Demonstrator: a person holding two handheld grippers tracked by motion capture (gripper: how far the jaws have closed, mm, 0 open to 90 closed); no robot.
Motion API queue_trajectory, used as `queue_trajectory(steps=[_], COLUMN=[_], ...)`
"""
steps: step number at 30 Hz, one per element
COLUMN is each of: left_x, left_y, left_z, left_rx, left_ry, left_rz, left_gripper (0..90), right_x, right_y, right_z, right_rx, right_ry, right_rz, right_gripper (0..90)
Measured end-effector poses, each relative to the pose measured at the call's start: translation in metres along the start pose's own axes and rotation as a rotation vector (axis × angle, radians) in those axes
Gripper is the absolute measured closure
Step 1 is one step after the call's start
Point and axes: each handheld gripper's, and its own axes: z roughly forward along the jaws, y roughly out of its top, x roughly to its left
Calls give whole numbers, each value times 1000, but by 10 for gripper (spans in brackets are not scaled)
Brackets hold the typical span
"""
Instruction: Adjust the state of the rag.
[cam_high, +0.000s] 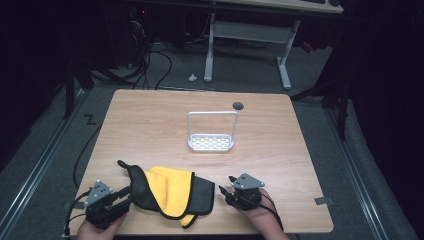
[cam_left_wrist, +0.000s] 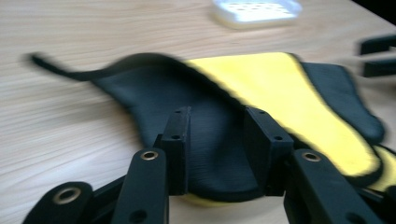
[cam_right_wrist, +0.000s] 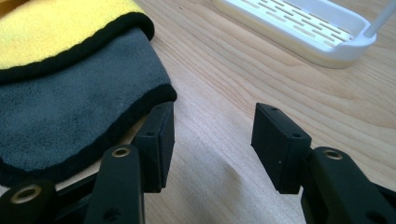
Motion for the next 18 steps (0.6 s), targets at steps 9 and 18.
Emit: queue_trajectory(steps=[9,18], left_x=[-61,-92], left_y=[4,-6], left_z=[28,64], left_rx=[65,200], left_ry=[-186,-189], left_rz=[178,328], left_gripper=[518,462], right_x=[-1,-4], right_y=[-3,-13], right_z=[-4,-15], right_rx=[2,7], right_ry=[-12,-40], right_rz=[7,24], right_gripper=[498,498])
